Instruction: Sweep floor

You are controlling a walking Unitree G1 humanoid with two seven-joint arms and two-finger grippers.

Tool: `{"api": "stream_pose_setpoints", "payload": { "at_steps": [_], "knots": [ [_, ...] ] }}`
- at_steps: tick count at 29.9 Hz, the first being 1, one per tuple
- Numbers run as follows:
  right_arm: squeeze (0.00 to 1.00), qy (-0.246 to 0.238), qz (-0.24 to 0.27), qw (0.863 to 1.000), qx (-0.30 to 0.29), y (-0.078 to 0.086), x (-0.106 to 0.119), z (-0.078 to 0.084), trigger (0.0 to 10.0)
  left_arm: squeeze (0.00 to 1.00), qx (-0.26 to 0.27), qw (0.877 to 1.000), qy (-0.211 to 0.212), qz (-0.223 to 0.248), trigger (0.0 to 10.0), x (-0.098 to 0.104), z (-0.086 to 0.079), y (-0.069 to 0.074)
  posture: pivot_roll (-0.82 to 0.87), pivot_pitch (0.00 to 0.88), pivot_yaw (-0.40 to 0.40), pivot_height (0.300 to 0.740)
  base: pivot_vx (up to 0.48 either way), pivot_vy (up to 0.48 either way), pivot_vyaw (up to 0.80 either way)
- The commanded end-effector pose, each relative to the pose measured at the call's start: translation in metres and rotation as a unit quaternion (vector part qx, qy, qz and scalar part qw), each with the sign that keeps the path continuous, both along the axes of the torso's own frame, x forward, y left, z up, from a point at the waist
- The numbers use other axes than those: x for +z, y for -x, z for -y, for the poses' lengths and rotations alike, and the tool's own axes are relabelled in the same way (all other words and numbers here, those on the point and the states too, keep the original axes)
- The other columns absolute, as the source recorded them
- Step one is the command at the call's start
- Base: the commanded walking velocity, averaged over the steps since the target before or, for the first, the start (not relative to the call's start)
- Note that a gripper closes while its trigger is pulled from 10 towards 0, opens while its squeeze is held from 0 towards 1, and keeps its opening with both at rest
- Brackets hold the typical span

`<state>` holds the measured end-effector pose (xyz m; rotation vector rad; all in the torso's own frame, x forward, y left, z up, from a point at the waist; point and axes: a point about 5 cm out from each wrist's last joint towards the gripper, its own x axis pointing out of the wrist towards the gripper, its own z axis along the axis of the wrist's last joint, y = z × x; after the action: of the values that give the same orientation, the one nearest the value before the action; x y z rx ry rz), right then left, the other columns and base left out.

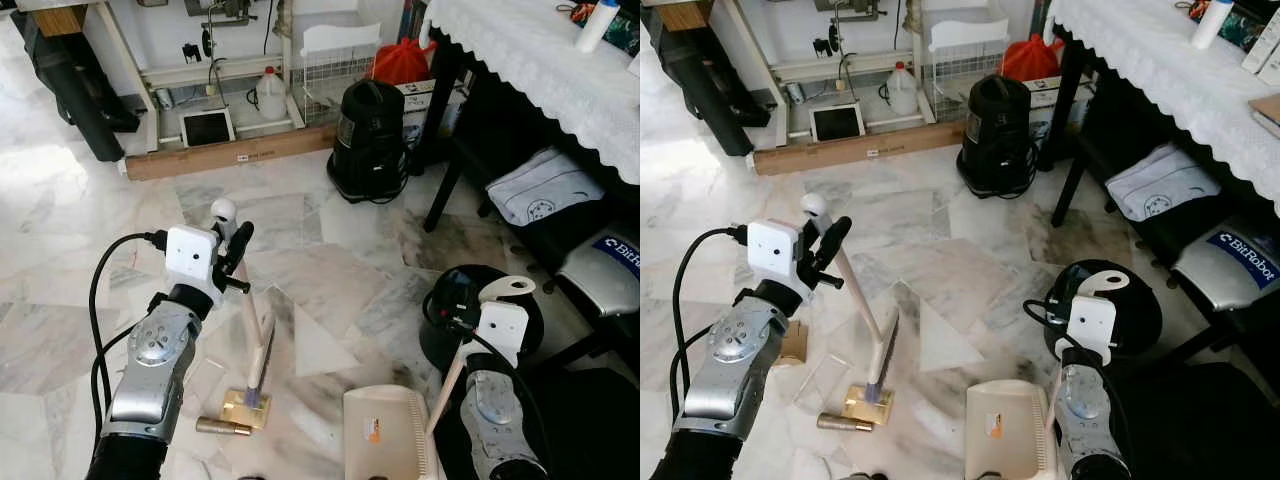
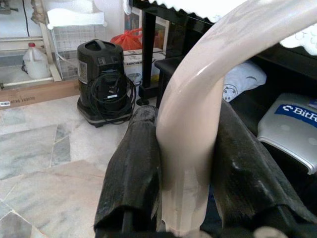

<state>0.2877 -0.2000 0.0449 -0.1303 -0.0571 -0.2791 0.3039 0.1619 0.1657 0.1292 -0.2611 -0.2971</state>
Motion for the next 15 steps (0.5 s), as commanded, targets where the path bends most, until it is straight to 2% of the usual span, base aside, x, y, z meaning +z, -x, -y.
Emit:
{"api": "stream_pose_setpoints", "payload": {
  "at_steps": [1,7,15],
  "knots": [
    [0.0,0.007,-0.017,1.0,0.009,0.006,-0.009,-0.003,10.0,0.0,-0.003,1.0,-0.012,-0.007,10.0,0.002,-0.001,0.0,0.15,0.166,-0.012,0.74,0.0,0.0,0.0],
    [0.0,0.009,-0.046,0.999,0.016,0.022,-0.027,-0.009,10.0,0.0,-0.007,0.999,-0.019,-0.038,10.0,-0.006,-0.002,-0.001,0.15,0.168,-0.007,0.74,0.0,0.0,0.0],
    [0.0,0.006,-0.057,0.998,0.02,0.028,-0.034,-0.015,10.0,0.0,-0.03,0.995,-0.04,-0.088,10.0,-0.022,0.002,0.001,0.14,0.164,-0.009,0.74,0.0,0.0,0.0]
  ]
}}
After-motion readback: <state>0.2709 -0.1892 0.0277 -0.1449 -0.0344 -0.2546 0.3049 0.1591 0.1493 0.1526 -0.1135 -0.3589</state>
